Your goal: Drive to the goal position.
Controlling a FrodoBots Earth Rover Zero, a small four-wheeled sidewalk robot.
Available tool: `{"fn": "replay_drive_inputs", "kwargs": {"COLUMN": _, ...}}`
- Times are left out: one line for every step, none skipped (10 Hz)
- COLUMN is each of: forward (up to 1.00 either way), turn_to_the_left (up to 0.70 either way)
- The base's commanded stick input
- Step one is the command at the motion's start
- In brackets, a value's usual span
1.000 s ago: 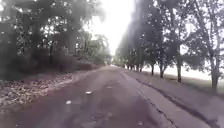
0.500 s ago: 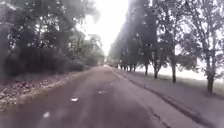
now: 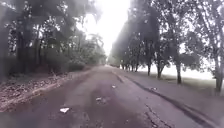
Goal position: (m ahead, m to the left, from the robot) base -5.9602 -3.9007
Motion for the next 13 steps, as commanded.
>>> {"fn": "replay_drive_inputs", "kwargs": {"forward": 0.85, "turn_to_the_left": 0.0}}
{"fn": "replay_drive_inputs", "kwargs": {"forward": 0.85, "turn_to_the_left": 0.0}}
{"fn": "replay_drive_inputs", "kwargs": {"forward": 0.85, "turn_to_the_left": 0.0}}
{"fn": "replay_drive_inputs", "kwargs": {"forward": 0.85, "turn_to_the_left": 0.0}}
{"fn": "replay_drive_inputs", "kwargs": {"forward": 0.85, "turn_to_the_left": 0.0}}
{"fn": "replay_drive_inputs", "kwargs": {"forward": 0.85, "turn_to_the_left": 0.0}}
{"fn": "replay_drive_inputs", "kwargs": {"forward": 0.85, "turn_to_the_left": 0.0}}
{"fn": "replay_drive_inputs", "kwargs": {"forward": 0.85, "turn_to_the_left": 0.0}}
{"fn": "replay_drive_inputs", "kwargs": {"forward": 0.85, "turn_to_the_left": 0.0}}
{"fn": "replay_drive_inputs", "kwargs": {"forward": 0.85, "turn_to_the_left": 0.0}}
{"fn": "replay_drive_inputs", "kwargs": {"forward": 0.85, "turn_to_the_left": 0.0}}
{"fn": "replay_drive_inputs", "kwargs": {"forward": 0.61, "turn_to_the_left": 0.0}}
{"fn": "replay_drive_inputs", "kwargs": {"forward": 0.01, "turn_to_the_left": 0.0}}
